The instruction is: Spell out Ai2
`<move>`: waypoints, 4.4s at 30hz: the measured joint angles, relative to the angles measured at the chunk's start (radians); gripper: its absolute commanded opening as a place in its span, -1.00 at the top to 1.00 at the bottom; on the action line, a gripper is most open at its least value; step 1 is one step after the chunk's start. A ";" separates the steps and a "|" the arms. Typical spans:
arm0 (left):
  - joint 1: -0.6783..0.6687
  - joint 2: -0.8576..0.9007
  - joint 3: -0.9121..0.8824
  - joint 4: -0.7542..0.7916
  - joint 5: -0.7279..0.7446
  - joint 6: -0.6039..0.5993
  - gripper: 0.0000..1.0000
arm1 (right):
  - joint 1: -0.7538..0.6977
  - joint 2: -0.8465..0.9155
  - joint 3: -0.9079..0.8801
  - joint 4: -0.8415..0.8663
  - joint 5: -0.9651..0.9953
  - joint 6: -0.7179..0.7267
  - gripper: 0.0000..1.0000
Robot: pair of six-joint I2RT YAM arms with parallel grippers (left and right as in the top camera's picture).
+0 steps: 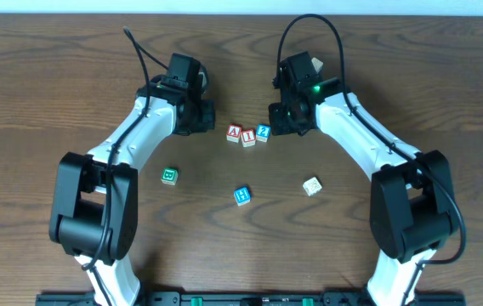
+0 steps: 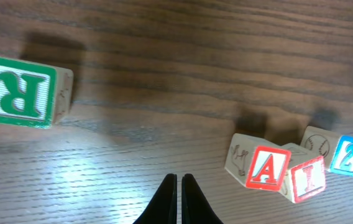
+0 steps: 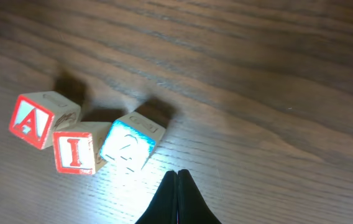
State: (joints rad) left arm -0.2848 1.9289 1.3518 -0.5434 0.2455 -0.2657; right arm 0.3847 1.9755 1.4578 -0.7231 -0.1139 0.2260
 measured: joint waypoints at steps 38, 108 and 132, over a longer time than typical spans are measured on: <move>-0.061 0.083 0.000 0.134 0.011 -0.076 0.88 | 0.011 0.063 -0.047 0.064 -0.076 -0.029 0.98; -0.003 0.095 0.000 0.082 0.013 -0.157 0.88 | 0.160 0.048 -0.047 0.054 -0.075 -0.077 0.97; -0.002 0.095 0.000 0.082 0.013 -0.157 0.88 | 0.160 0.091 -0.047 0.084 -0.071 -0.077 0.97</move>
State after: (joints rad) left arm -0.2863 2.0243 1.3514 -0.4618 0.2588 -0.4225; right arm 0.5446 2.0663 1.4105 -0.6388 -0.1852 0.1493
